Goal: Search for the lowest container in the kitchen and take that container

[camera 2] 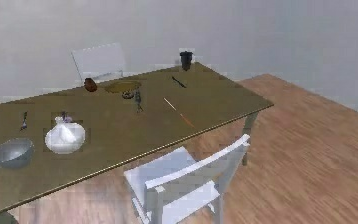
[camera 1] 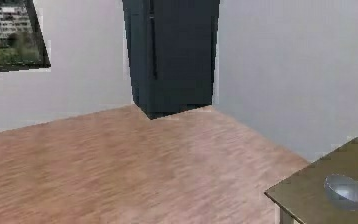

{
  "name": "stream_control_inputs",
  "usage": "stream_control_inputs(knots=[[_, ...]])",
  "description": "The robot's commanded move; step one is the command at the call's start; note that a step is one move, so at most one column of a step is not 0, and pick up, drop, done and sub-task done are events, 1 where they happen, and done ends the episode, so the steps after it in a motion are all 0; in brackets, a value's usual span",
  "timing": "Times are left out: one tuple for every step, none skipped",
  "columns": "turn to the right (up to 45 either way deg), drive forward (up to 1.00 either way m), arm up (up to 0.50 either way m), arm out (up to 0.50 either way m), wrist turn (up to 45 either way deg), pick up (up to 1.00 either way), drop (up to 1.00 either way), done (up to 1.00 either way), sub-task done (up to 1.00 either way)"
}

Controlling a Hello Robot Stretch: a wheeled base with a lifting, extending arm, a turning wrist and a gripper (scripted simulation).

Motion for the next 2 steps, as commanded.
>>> stream_control_inputs(knots=[[0.0,0.05,0.0,0.0,0.0,0.0,0.0,0.0,0.0],[-45.0,0.0,0.0,0.0,0.0,0.0,0.0,0.0,0.0]])
